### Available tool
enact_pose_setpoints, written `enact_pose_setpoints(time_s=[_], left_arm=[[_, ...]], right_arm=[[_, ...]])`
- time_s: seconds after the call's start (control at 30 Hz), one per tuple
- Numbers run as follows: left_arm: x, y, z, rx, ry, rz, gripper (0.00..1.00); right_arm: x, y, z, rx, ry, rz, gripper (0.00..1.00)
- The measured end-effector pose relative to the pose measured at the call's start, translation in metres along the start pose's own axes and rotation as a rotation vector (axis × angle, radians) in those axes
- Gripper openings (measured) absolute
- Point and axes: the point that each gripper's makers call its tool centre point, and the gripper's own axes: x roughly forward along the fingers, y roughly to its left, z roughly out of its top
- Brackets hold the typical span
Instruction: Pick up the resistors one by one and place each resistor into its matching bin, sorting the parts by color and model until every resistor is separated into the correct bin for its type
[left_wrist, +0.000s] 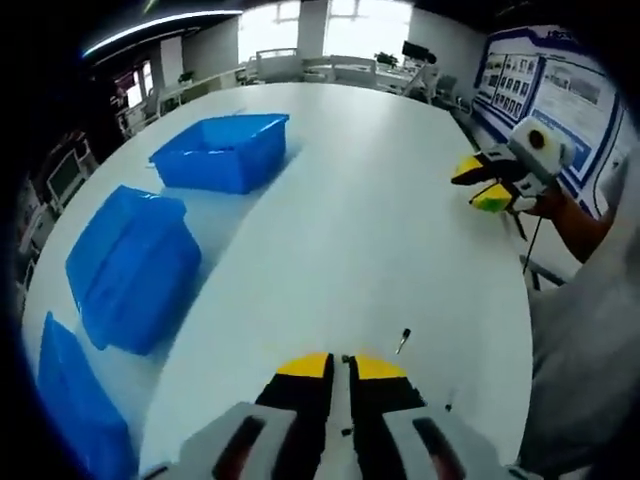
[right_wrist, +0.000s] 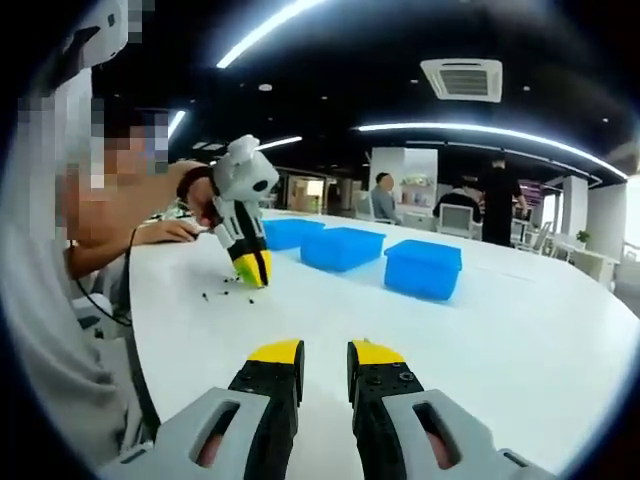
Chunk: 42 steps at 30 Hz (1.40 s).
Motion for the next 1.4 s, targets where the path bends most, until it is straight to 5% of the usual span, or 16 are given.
enact_pose_setpoints(time_s=[0.2, 0.3, 0.43, 0.57, 0.7, 0.8, 0.87, 0.97, 1.07, 1.23, 1.4], left_arm=[[-0.001, -0.005, 0.0, 0.078, 0.012, 0.0, 0.05], [-0.003, -0.005, -0.001, 0.056, -0.015, -0.022, 0.05], [-0.019, -0.011, 0.019, 0.005, -0.19, -0.093, 0.04], [-0.049, -0.004, 0.044, -0.017, -0.375, -0.094, 0.04], [-0.078, 0.019, 0.067, -0.059, -0.561, -0.038, 0.04], [-0.103, 0.057, 0.086, -0.198, -0.75, 0.052, 0.04], [-0.111, 0.086, 0.089, -0.294, -0.823, 0.138, 0.04], [-0.11, 0.126, 0.079, -0.328, -0.794, 0.307, 0.04], [-0.107, 0.148, 0.077, -0.361, -0.793, 0.384, 0.04], [-0.104, 0.16, 0.073, -0.51, -0.819, 0.362, 0.11], [-0.107, 0.158, 0.07, -0.509, -0.817, 0.368, 0.15]], right_arm=[[-0.002, -0.002, -0.003, 0.009, 0.003, -0.009, 0.2], [-0.002, -0.003, -0.003, 0.011, 0.004, -0.011, 0.2], [-0.003, -0.005, -0.002, 0.01, 0.0, -0.013, 0.2], [-0.001, -0.005, -0.003, 0.008, 0.008, -0.009, 0.2], [0.004, -0.002, -0.001, 0.004, 0.005, 0.002, 0.2], [0.006, 0.001, 0.002, -0.001, 0.0, 0.01, 0.2], [0.007, 0.003, 0.002, -0.003, -0.001, 0.014, 0.2], [0.007, 0.004, 0.003, -0.007, 0.001, 0.015, 0.2], [0.005, 0.004, 0.002, -0.006, 0.003, 0.01, 0.2], [-0.003, 0.004, -0.001, 0.001, 0.007, -0.005, 0.2], [-0.005, 0.001, -0.004, 0.012, 0.011, -0.018, 0.2]])
